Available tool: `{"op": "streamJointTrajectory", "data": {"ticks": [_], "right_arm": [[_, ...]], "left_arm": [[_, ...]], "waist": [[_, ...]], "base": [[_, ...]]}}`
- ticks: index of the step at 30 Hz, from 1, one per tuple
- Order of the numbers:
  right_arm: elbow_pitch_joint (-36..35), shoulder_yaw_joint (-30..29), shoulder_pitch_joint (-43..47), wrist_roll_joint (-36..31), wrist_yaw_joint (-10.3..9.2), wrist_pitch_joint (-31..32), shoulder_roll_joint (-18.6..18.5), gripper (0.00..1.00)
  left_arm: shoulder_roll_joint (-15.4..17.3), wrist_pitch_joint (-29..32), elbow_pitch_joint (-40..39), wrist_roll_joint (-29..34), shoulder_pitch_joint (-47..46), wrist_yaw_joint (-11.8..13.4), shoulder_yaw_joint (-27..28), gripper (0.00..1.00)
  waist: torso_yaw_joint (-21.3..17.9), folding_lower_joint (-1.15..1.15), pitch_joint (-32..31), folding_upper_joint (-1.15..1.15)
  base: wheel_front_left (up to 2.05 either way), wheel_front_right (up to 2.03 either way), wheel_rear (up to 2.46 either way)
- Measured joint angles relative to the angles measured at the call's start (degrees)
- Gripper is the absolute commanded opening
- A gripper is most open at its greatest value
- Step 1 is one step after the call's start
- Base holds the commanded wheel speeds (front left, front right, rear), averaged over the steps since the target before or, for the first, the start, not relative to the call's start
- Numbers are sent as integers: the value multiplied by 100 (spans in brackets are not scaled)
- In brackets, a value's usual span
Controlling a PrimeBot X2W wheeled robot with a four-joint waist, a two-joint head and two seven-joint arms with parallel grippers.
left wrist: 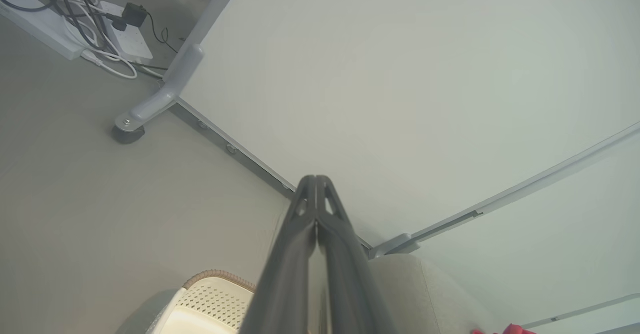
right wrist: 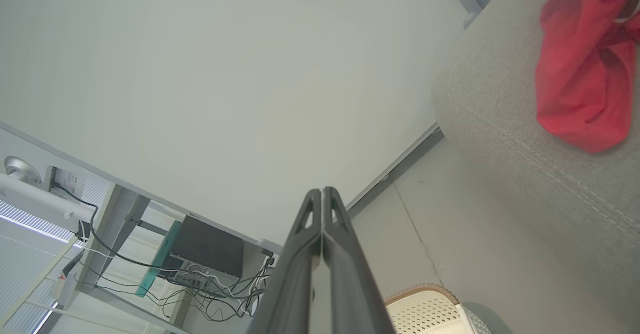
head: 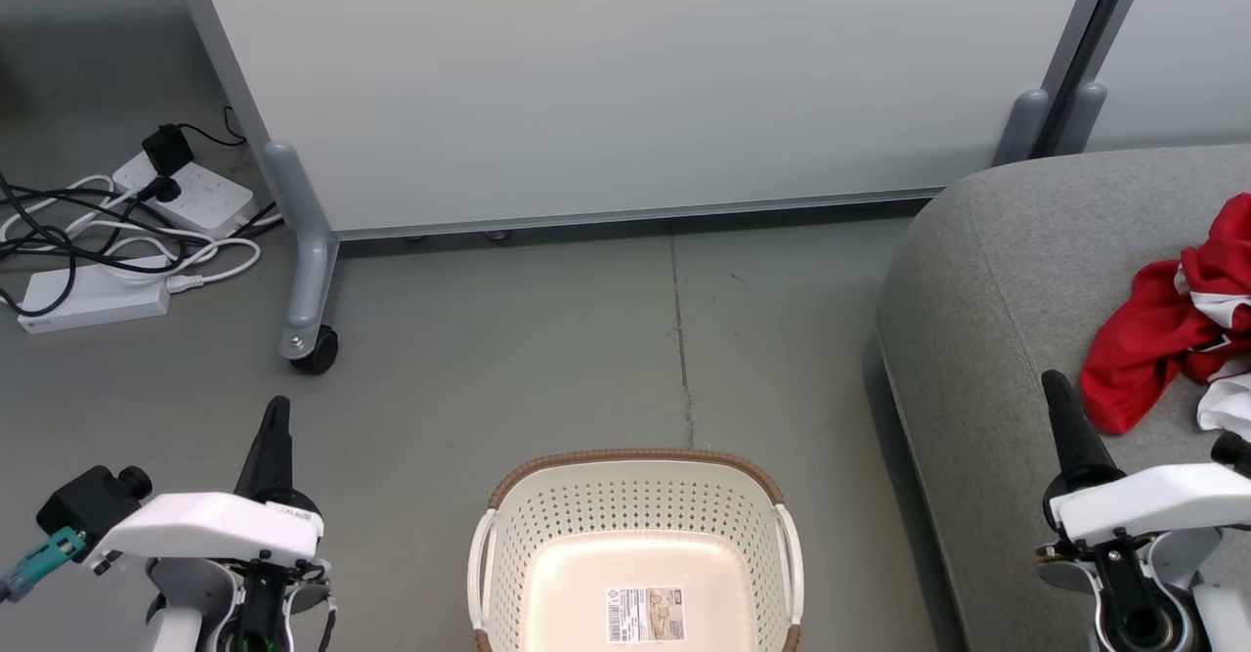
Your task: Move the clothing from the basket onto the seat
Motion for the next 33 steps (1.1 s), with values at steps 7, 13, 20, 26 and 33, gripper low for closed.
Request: {"op": "streamJointTrajectory", "data": {"ticks": [7,13,20,26,33], "right_arm": [[188,-52,-166,492,-3,30,-3,0],[283,-82,-255,788,-4,44,-5,0],[431,-144,-378,1177,-4,71,-8,0],[561,-189,-457,1489,-4,93,-10,0],[688,-227,-572,1837,-4,112,-14,0]], "left_arm": [[-71,121,166,-422,-192,-109,136,0],[-133,193,257,-676,-285,-182,208,0],[-178,281,371,-996,-450,-257,320,0],[-215,355,471,-1265,-567,-352,399,0],[-283,442,575,-1569,-691,-432,495,0]], "waist": [[2,0,8,0],[3,0,14,0],[4,0,21,0],[5,0,27,0],[6,0,35,0]], "base": [[0,0,0],[0,0,0],[0,0,0],[0,0,0],[0,0,0]]}}
